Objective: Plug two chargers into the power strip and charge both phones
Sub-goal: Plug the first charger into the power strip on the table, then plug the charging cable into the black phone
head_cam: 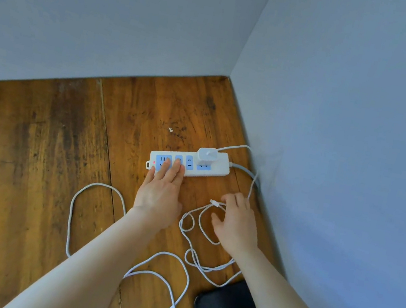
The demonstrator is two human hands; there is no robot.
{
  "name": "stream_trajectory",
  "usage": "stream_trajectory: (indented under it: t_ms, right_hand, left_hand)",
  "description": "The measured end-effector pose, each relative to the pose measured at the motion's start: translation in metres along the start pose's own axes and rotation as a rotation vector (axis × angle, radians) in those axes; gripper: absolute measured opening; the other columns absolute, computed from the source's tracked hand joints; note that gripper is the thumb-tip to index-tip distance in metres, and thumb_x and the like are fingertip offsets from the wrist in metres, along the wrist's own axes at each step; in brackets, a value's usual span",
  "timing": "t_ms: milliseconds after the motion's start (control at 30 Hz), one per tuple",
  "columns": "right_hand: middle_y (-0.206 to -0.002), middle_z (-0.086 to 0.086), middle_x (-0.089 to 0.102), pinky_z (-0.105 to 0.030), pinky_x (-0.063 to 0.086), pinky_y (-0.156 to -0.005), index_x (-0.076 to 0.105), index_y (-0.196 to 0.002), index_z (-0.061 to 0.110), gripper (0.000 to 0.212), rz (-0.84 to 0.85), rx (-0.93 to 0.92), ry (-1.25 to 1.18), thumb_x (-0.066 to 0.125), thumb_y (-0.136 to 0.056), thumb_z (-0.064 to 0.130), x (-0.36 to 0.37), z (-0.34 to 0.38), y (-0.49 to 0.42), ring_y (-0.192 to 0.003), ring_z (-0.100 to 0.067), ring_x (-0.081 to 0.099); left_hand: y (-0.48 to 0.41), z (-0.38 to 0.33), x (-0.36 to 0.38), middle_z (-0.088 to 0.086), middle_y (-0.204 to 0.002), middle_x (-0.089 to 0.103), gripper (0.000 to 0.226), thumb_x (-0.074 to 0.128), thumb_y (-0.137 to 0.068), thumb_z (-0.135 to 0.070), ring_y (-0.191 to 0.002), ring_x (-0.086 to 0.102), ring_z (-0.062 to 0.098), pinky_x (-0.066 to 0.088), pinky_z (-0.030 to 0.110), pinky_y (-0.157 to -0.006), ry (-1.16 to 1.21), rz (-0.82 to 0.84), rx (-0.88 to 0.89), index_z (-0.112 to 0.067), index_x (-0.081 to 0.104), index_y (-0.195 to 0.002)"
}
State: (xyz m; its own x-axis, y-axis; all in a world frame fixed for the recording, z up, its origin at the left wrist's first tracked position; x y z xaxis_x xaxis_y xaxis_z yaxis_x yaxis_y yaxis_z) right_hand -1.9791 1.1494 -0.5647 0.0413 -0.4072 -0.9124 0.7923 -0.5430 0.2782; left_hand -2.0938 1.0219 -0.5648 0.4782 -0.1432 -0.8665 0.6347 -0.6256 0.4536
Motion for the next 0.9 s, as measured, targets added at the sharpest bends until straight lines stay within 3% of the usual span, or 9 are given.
stream_trajectory:
  t_ms: [100, 200, 300, 400, 500, 567, 667, 767, 900]
  right_hand:
    - [-0.116, -0.001, 0.059, -0.04, 0.036, -0.1, 0.057, -0.113, 0.02, 0.022, 0.007, 0.027, 0.053, 0.051, -0.094, 0.028, 0.006, -0.003, -0.001, -0.112, -0.02, 0.051]
    - [-0.099, -0.001, 0.066, -0.037, 0.035, -0.094, 0.061, -0.102, 0.019, 0.017, -0.033, 0.023, -0.049, 0.046, -0.097, 0.026, -0.002, -0.002, 0.001, -0.096, -0.02, 0.059]
    - [-0.099, -0.001, 0.069, -0.034, 0.043, -0.092, 0.064, -0.106, 0.017, 0.02, -0.089, -0.003, -0.163, 0.049, -0.096, 0.026, -0.024, -0.007, 0.013, -0.091, -0.017, 0.062]
    - [-0.109, -0.004, 0.069, -0.033, 0.052, -0.089, 0.063, -0.119, 0.013, 0.028, -0.082, -0.02, -0.262, 0.05, -0.096, 0.021, -0.044, -0.02, 0.032, -0.097, -0.018, 0.063]
    - [-0.106, -0.006, 0.069, -0.022, 0.047, -0.077, 0.064, -0.12, 0.013, 0.029, -0.085, -0.033, -0.286, 0.049, -0.096, 0.017, -0.055, -0.038, 0.057, -0.093, -0.017, 0.062]
    - [-0.099, -0.006, 0.069, -0.022, 0.044, -0.074, 0.066, -0.118, 0.013, 0.028, -0.087, -0.052, -0.268, 0.049, -0.096, 0.017, -0.058, -0.049, 0.074, -0.089, -0.018, 0.062]
    - [-0.093, -0.006, 0.07, -0.036, 0.048, -0.079, 0.068, -0.114, 0.015, 0.027, -0.063, -0.118, -0.234, 0.049, -0.095, 0.015, -0.061, -0.062, 0.097, -0.085, -0.023, 0.062]
    - [-0.097, -0.008, 0.071, -0.041, 0.048, -0.083, 0.068, -0.113, 0.013, 0.027, -0.059, -0.158, -0.208, 0.049, -0.094, 0.013, -0.064, -0.075, 0.117, -0.088, -0.025, 0.062]
    - [-0.104, -0.008, 0.07, -0.04, 0.047, -0.089, 0.067, -0.115, 0.012, 0.029, -0.039, -0.172, -0.192, 0.045, -0.097, 0.014, -0.065, -0.087, 0.142, -0.094, -0.024, 0.062]
  left_hand:
    - [0.002, 0.0, 0.0, 0.001, -0.16, -0.012, 0.079, 0.044, -0.095, -0.037, -0.144, -0.015, 0.024, -0.001, 0.043, -0.115, -0.027, 0.019, 0.022, -0.018, -0.009, -0.149]
    - [0.004, 0.001, -0.003, 0.002, -0.16, -0.011, 0.079, 0.044, -0.094, -0.041, -0.145, -0.014, 0.024, -0.001, 0.045, -0.116, -0.065, 0.057, 0.051, -0.018, -0.008, -0.15]
    - [0.016, -0.006, -0.013, 0.003, -0.16, 0.012, 0.064, 0.045, -0.095, -0.034, -0.146, 0.002, 0.023, -0.003, 0.043, -0.114, 0.051, -0.105, 0.01, -0.017, 0.015, -0.149]
    - [0.061, -0.032, -0.007, 0.006, -0.14, 0.048, 0.043, 0.055, -0.09, -0.021, -0.135, 0.034, 0.027, 0.018, 0.046, -0.114, 0.177, -0.362, 0.073, -0.017, 0.048, -0.132]
    - [0.118, -0.08, 0.037, 0.004, -0.113, 0.06, 0.031, 0.064, -0.079, -0.016, -0.108, 0.054, 0.031, 0.043, 0.048, -0.091, 0.184, -0.365, 0.32, -0.018, 0.061, -0.11]
    - [0.145, -0.116, 0.076, 0.001, -0.117, 0.056, 0.031, 0.056, -0.085, -0.026, -0.11, 0.052, 0.029, 0.041, 0.042, -0.091, 0.136, -0.187, 0.407, -0.02, 0.056, -0.116]
    - [0.157, -0.144, 0.122, 0.005, -0.142, 0.035, 0.057, 0.046, -0.09, -0.045, -0.129, 0.031, 0.029, 0.028, 0.044, -0.104, 0.026, 0.024, 0.291, -0.021, 0.031, -0.139]
    - [0.154, -0.153, 0.134, 0.009, -0.144, 0.029, 0.079, 0.054, -0.084, -0.054, -0.128, 0.029, 0.031, 0.029, 0.047, -0.105, -0.064, 0.015, 0.154, -0.022, 0.017, -0.145]
    - [0.146, -0.152, 0.131, 0.01, -0.135, 0.037, 0.099, 0.069, -0.07, -0.059, -0.122, 0.037, 0.031, 0.034, 0.044, -0.1, -0.056, 0.006, 0.015, -0.022, 0.013, -0.144]
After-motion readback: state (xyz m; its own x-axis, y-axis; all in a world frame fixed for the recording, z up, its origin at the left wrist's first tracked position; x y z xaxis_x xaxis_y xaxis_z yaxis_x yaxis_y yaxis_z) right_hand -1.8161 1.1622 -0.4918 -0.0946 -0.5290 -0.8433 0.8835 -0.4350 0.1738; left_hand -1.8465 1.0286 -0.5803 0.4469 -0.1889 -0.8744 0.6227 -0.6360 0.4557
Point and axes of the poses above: each hand's wrist, its own y-axis away from the middle knuckle, its own x-axis out of the palm, z = x × y, the point moved 6 cm from there along -y, towards the middle knuckle
